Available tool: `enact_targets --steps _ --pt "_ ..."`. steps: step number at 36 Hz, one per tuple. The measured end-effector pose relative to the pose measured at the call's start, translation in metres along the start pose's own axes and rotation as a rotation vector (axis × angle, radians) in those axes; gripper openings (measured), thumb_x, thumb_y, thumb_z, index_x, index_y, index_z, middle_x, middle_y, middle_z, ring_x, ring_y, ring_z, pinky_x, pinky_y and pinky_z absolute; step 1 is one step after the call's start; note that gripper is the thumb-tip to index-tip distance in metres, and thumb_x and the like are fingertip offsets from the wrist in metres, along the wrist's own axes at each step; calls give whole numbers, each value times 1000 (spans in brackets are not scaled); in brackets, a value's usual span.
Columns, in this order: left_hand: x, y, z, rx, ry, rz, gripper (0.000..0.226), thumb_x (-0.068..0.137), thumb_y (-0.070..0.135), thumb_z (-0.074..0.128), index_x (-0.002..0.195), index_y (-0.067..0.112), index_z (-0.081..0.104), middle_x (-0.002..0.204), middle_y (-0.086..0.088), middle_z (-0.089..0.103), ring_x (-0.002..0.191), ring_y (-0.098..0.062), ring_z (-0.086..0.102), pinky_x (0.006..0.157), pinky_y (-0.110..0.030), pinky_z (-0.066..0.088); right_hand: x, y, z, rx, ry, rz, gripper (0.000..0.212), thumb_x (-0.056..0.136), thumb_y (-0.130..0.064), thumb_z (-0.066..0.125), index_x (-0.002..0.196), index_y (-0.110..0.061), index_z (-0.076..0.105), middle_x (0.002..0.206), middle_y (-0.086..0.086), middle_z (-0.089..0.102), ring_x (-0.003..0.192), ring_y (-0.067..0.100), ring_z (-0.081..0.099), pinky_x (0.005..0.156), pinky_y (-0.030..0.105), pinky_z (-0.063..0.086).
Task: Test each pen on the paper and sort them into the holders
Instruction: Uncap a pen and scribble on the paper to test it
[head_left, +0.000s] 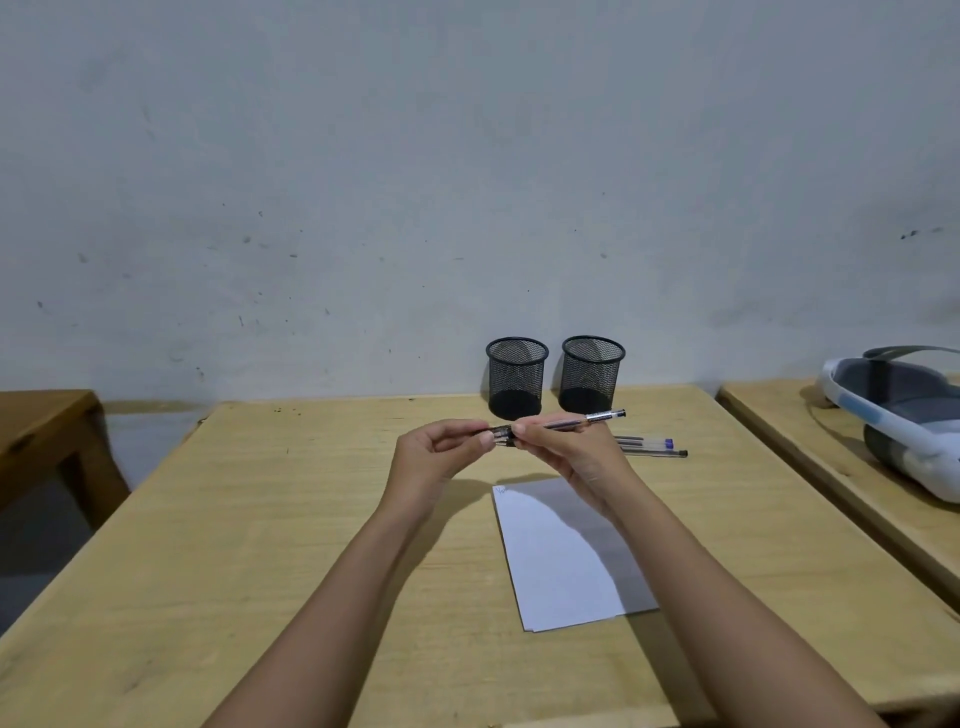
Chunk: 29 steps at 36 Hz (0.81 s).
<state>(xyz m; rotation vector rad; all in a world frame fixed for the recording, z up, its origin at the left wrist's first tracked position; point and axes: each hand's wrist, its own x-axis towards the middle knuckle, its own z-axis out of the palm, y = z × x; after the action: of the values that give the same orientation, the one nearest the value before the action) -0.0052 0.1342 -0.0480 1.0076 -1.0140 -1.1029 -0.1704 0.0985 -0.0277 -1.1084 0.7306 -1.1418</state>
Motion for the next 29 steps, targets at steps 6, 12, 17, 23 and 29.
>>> enact_targets --steps 6,12,17,23,29 --pt "11 8 11 17 27 58 14 76 4 72 89 9 72 82 -7 74 78 -13 71 74 -16 53 6 -9 2 14 29 -31 9 75 9 67 84 8 65 66 3 70 64 11 67 62 14 52" --pt "26 16 14 68 14 101 14 75 4 73 87 12 72 80 -4 74 76 -10 69 66 -12 50 14 -19 1 -11 3 -46 5 77 4 67 81 0 67 69 4 70 69 14 68 69 16 55" --pt "42 27 6 91 27 114 16 74 3 73 80 17 73 79 -4 74 87 -22 67 91 -31 51 24 -38 -14 -55 -6 -93 9 78 0 67 87 0 68 80 10 71 75 17 70 75 18 56" --pt "64 51 5 171 6 170 17 74 0 73 83 15 72 87 -5 73 88 -16 66 91 -30 52 38 -60 -31 -631 -19 -167 14 70 -4 77 84 -7 73 65 -4 71 62 7 62 59 16 48" --pt "90 67 32 170 -29 243 18 75 -3 71 90 7 69 87 -6 71 79 -9 67 82 -22 53 61 -57 -24 -1063 -97 -212 22 69 -5 78 79 -22 70 67 -10 65 67 9 64 71 23 55"
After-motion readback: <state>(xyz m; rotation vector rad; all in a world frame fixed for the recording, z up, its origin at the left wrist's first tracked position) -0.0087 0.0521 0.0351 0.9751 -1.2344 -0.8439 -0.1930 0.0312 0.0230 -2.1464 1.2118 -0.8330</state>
